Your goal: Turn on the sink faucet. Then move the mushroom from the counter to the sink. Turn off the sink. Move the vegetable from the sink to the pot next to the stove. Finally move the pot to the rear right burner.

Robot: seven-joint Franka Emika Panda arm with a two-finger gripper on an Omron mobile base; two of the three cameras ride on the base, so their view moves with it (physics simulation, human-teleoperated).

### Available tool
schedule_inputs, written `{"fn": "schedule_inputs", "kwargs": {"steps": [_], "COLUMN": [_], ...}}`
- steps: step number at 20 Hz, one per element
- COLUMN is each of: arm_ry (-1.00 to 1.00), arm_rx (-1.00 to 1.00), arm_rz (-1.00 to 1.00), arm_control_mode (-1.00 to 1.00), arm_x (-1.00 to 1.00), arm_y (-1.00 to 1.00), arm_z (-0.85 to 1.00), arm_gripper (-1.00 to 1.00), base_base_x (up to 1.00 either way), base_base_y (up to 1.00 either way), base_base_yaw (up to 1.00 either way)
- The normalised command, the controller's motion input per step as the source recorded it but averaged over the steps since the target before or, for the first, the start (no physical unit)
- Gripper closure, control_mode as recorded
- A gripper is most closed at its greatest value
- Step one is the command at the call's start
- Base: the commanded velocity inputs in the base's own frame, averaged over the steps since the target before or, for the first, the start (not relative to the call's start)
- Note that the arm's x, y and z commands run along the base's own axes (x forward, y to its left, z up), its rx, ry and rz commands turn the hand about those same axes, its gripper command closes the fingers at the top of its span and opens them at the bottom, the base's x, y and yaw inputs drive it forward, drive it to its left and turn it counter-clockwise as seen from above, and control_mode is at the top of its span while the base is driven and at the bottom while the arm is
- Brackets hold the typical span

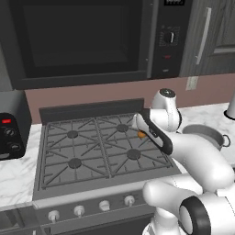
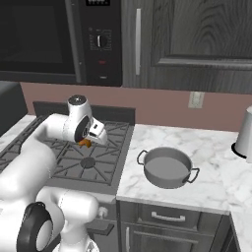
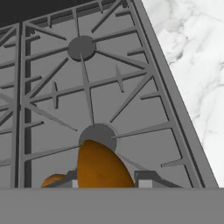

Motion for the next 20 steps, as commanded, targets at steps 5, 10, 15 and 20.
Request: {"fn": "schedule_inputs", "kwargs": {"steps": [5, 10, 15, 20], "arm_ry": [0.00, 0.00, 0.00, 0.01], "arm_rx": [0.00, 0.00, 0.00, 0.00], "arm_rz": [0.00, 0.00, -0.07, -0.11], "arm_control_mode": [1.00, 1.00, -1.00, -1.00], "arm_x": [0.00, 0.00, -0.07, 0.00], "arm_y": [0.00, 0.00, -0.29, -0.46], "arm_z": [0.00, 0.00, 0.00, 0.00], "arm_gripper": [1.00, 1.00, 1.00, 1.00], "base_base_x": [0.04, -0.01, -0.02, 0.00], "base_base_y": [0.00, 0.00, -0.02, 0.00], "base_base_yaw": [0.00, -0.01, -0.01, 0.00]}}
